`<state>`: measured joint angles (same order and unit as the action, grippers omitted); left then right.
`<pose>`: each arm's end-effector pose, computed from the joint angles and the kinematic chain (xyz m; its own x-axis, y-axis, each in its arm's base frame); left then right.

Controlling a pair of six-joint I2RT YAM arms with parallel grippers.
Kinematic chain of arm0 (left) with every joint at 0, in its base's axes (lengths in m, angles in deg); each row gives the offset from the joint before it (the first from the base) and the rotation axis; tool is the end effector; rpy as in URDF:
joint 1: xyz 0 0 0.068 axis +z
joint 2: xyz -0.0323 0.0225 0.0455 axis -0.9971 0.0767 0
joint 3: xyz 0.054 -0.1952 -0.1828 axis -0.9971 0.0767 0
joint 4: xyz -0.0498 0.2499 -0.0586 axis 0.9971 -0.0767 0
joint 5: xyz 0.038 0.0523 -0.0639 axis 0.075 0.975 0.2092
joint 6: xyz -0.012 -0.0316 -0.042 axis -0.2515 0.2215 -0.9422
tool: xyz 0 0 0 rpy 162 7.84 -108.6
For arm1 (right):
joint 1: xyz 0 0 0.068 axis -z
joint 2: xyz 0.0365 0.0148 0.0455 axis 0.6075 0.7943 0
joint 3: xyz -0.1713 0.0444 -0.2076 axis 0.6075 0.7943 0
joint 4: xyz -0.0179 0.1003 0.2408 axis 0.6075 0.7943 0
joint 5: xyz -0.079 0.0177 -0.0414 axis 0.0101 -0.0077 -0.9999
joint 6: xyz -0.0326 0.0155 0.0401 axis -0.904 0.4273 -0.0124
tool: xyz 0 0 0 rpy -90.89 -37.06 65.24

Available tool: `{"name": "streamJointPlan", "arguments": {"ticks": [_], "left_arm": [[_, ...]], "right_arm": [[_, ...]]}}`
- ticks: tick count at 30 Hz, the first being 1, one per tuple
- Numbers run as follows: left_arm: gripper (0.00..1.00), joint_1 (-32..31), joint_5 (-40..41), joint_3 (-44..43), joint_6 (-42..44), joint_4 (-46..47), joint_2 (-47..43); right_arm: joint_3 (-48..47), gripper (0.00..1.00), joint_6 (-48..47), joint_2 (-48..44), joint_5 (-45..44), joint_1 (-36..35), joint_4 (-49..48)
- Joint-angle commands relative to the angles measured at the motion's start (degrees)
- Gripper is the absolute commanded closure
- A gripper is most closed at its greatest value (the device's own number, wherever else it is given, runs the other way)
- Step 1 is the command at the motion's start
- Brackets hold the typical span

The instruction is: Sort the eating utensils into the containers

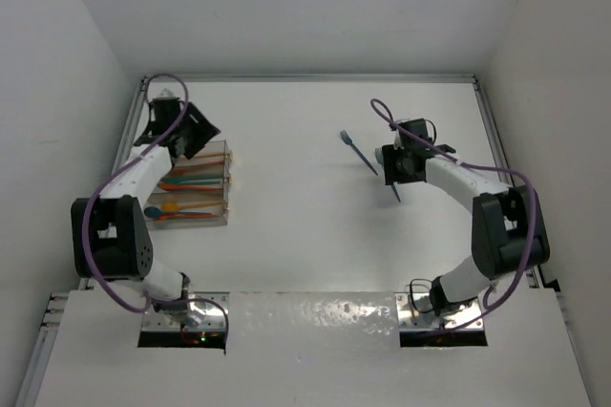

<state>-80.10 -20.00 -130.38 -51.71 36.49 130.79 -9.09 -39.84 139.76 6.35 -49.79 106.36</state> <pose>0.3312 0.0292 0.2437 -0.5068 -0.6530 -0.5628 -0.4307 0.7574 -0.4908 0.2964 0.0614 0.1863 -0.8276 0.0465 -0.5594 0.0272 0.9987 0.0429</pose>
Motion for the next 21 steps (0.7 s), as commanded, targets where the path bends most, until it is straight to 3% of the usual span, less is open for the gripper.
{"name": "streamJointPlan", "arguments": {"ticks": [1,7,17,18,21], "left_arm": [[0.41,-6.9,-0.1,-2.0,2.8,-1.3,-4.3],[0.28,-16.3,-1.2,-2.6,6.2,-5.8,-7.1],[0.26,-22.3,-5.7,1.2,8.0,-5.7,-11.2],[0.26,-22.5,-5.9,1.4,8.0,-5.6,-11.5],[0.26,-23.3,-6.4,1.7,8.1,-5.4,-11.7]], "right_arm": [[-4.4,0.48,-2.2,4.6,1.5,0.3,0.6],[-8.5,0.54,-3.4,12.8,3.3,1.2,-0.2],[-14.6,0.61,-5.3,22.7,3.3,3.0,0.8],[-14.8,0.63,-5.5,23.2,3.6,3.0,1.1],[-15.4,0.84,-6.6,24.5,4.5,3.1,1.2]]}}
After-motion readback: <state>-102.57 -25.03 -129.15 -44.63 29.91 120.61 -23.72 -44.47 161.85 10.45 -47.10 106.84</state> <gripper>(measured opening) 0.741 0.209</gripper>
